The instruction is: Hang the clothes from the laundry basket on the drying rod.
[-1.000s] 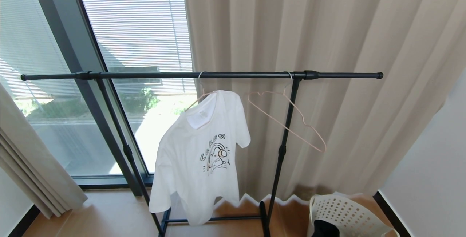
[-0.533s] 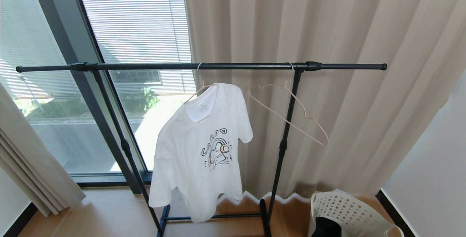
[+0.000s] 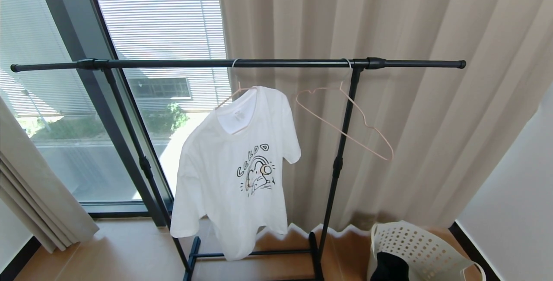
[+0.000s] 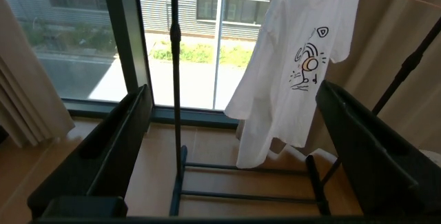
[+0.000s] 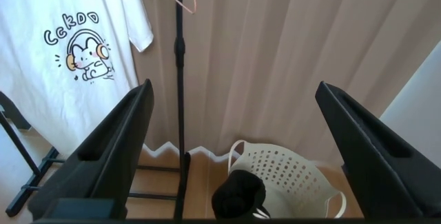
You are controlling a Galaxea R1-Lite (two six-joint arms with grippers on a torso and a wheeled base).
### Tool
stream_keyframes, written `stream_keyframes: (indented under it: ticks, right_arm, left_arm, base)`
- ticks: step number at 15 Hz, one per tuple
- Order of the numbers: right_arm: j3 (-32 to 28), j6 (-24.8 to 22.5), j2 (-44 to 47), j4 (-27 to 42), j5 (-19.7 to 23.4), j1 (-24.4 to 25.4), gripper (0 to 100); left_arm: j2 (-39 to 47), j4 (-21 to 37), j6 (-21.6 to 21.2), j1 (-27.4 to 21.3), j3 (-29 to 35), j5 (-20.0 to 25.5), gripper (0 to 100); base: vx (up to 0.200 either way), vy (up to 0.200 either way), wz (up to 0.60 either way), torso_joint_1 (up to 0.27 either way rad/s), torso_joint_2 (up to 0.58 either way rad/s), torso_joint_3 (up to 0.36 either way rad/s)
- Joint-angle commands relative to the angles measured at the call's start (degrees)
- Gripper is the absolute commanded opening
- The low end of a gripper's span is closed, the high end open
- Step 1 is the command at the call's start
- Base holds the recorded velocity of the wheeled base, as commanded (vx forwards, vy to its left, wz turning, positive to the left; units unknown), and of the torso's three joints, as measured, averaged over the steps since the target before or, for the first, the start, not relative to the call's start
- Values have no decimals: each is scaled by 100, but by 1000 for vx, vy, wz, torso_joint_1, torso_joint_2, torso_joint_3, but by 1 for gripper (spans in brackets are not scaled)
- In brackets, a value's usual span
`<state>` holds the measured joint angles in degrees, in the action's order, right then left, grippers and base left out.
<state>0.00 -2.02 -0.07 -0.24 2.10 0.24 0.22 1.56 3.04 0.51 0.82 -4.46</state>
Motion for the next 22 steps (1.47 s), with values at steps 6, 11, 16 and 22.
stream_keyframes:
  ticks: [6, 11, 16, 22]
  right_arm:
    - [0, 0, 7, -2, 1, 2, 100]
    - [0, -9, 7, -2, 1, 2, 100]
    - [0, -9, 7, -2, 1, 2, 100]
    - [0, -9, 7, -2, -8, 2, 100]
  left_arm:
    - [13, 2, 4, 2, -3, -2, 100]
    - [13, 2, 4, 2, 6, -2, 100]
    - [13, 2, 4, 2, -3, -2, 100]
    - [13, 2, 4, 2, -3, -2, 100]
  base:
    - [0, 0, 0, -178, 441, 253]
    - [0, 0, 0, -214, 543, 332]
    - [0, 0, 0, -163, 468, 297]
    - [0, 0, 0, -32, 86, 62]
